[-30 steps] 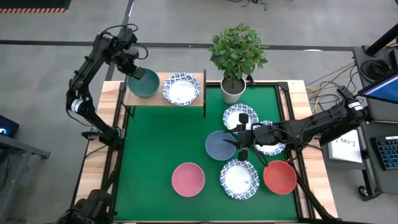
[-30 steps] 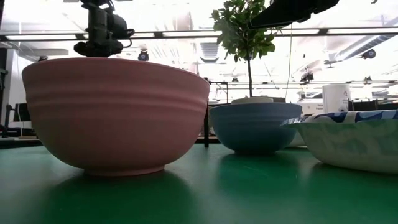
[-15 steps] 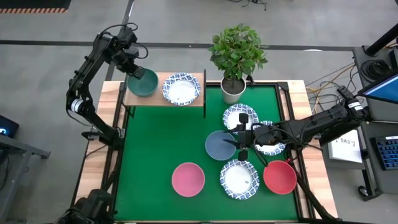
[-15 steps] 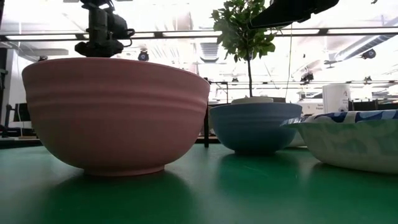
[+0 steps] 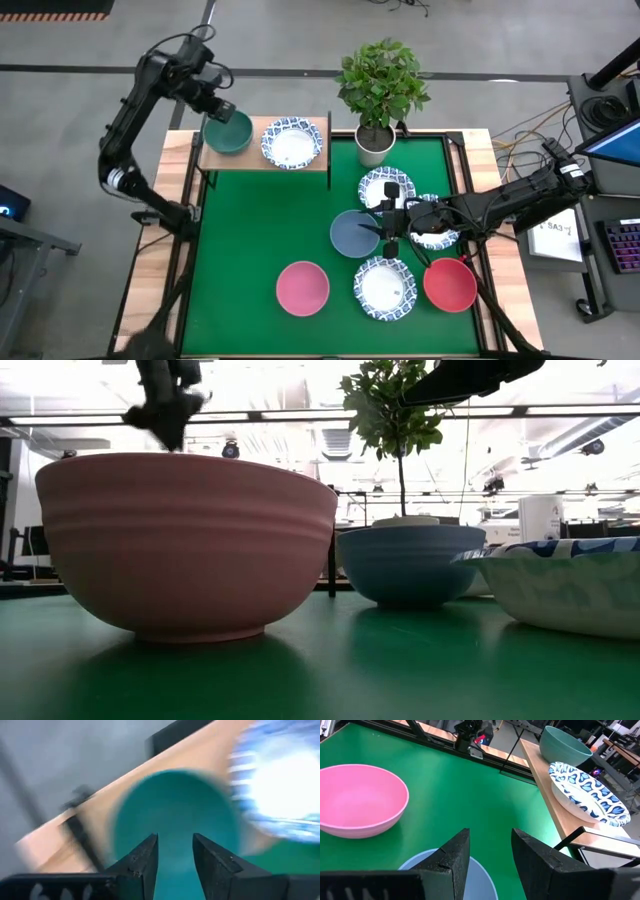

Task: Place and stack bowls onto a shelf
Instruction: Stack the pink bowl on top of the green bowl on the shelf

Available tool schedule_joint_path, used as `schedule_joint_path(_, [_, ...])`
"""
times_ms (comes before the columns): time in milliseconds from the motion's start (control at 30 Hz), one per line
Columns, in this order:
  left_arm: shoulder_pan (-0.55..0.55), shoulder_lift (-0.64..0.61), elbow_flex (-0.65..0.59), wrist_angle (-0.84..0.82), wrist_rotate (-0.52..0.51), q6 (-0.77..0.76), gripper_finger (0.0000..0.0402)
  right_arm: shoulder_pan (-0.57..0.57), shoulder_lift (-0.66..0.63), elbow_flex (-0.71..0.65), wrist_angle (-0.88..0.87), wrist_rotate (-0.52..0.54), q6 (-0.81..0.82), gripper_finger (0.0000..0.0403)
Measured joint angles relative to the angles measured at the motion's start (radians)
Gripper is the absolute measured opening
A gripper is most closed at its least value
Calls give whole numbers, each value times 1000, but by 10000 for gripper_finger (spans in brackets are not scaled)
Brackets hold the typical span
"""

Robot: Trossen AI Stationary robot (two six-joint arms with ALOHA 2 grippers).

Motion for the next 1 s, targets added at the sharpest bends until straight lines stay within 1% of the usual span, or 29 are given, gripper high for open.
schedule_joint_path(100, [-143,-84,-25,60,25,-66,96,0,0,0,0,0,-8,134])
schedule_joint_path(233, [-395,-174,-62,120,14,-171,91,0,0,0,0,0,-9,134])
schedule_joint_path(333, [-618,-223,-104,168,-67,-263,91,0,0,0,0,0,-10,134])
schedule_joint_path(500, [-979,-244,-180,228,-219,-423,91,0,0,0,0,0,-10,134])
schedule_joint_path(633, [-1199,-224,-259,299,-237,-480,91,0,0,0,0,0,-10,134])
schedule_joint_path(733, [-1319,-192,-328,366,-234,-489,91,0,0,0,0,0,-14,134])
schedule_joint_path(833, [-1402,-148,-394,426,-227,-512,90,0,0,0,1,0,-15,134])
schedule_joint_path(900, [-1438,-110,-428,458,-225,-548,90,0,0,0,0,0,-12,134])
schedule_joint_path(1000, [-1461,-50,-464,473,-225,-619,90,0,0,0,1,-1,-12,134])
